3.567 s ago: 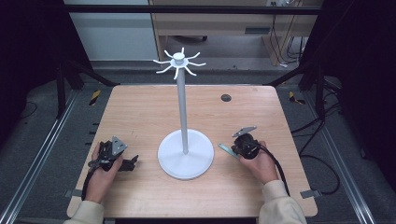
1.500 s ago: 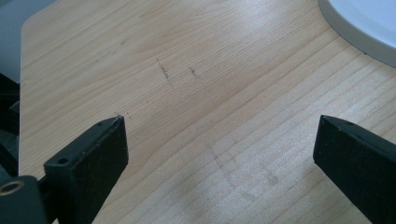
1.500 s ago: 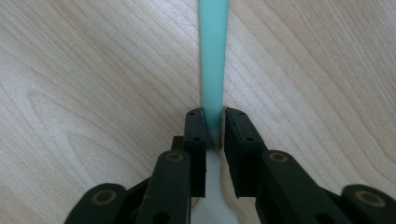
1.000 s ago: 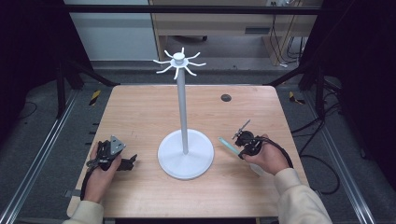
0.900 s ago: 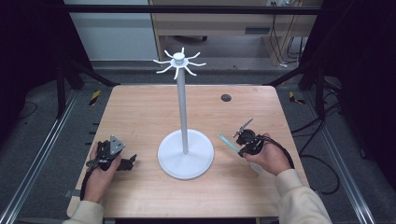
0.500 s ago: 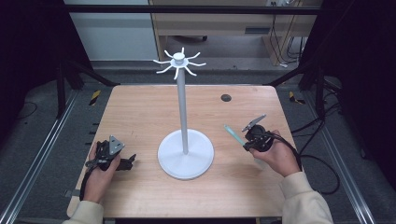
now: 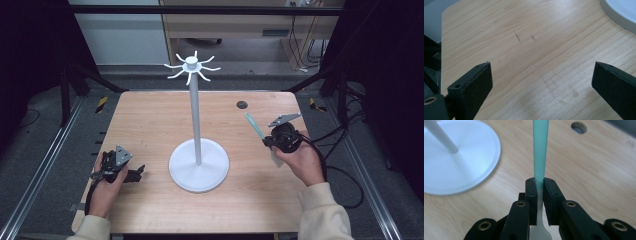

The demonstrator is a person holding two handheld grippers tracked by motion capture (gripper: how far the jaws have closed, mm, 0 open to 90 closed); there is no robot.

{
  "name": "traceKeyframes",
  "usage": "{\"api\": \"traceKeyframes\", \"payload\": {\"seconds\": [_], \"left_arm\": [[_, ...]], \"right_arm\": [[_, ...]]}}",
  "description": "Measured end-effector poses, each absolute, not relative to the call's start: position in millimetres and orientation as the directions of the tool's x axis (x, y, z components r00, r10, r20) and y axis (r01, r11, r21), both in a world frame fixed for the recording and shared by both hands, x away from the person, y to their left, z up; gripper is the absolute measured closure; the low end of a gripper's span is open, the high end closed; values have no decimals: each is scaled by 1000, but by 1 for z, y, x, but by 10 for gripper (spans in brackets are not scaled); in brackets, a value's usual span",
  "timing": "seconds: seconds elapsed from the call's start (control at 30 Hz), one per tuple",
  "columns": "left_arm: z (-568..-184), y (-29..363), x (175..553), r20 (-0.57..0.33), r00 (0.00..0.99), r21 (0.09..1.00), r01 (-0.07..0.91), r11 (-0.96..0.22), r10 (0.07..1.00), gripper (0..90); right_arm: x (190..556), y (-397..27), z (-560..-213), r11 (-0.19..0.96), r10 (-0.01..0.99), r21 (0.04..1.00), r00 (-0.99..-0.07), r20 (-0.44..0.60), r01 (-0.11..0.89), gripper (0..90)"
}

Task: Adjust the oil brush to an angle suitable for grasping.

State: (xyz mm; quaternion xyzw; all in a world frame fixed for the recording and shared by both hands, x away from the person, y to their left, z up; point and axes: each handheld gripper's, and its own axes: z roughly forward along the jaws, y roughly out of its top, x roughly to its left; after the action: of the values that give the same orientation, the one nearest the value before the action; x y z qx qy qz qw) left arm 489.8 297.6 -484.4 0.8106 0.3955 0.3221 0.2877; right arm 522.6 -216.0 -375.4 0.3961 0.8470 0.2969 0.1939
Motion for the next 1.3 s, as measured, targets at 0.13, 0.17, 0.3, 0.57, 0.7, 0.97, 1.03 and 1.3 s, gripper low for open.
{"api": "traceKeyframes", "payload": {"seconds": [0.13,0.17,0.3,0.57,0.7,0.97,1.03,1.3], "left_arm": [[-485,298,490,290,479,723,458,-518,829,27],[-485,298,490,289,479,723,458,-517,829,27],[-485,297,490,291,482,722,457,-520,827,27],[-485,298,491,289,480,722,458,-518,828,27],[-485,296,490,290,482,722,458,-520,827,26],[-484,296,491,288,487,726,450,-520,825,27],[-484,296,491,289,487,726,449,-521,824,27],[-483,295,491,291,490,725,447,-524,821,27]], "right_arm": [[529,-207,-368,450,798,722,-600,-60,526,823],[529,-207,-368,450,798,722,-600,-60,526,823],[534,-197,-368,408,809,756,-586,-39,513,823],[536,-191,-369,364,820,789,-572,-19,496,823],[532,-192,-366,348,827,804,-562,-22,482,823],[524,-195,-362,310,838,834,-545,-12,457,823],[519,-195,-357,294,841,854,-541,-18,429,823],[506,-193,-345,250,845,902,-534,-26,351,823]]}}
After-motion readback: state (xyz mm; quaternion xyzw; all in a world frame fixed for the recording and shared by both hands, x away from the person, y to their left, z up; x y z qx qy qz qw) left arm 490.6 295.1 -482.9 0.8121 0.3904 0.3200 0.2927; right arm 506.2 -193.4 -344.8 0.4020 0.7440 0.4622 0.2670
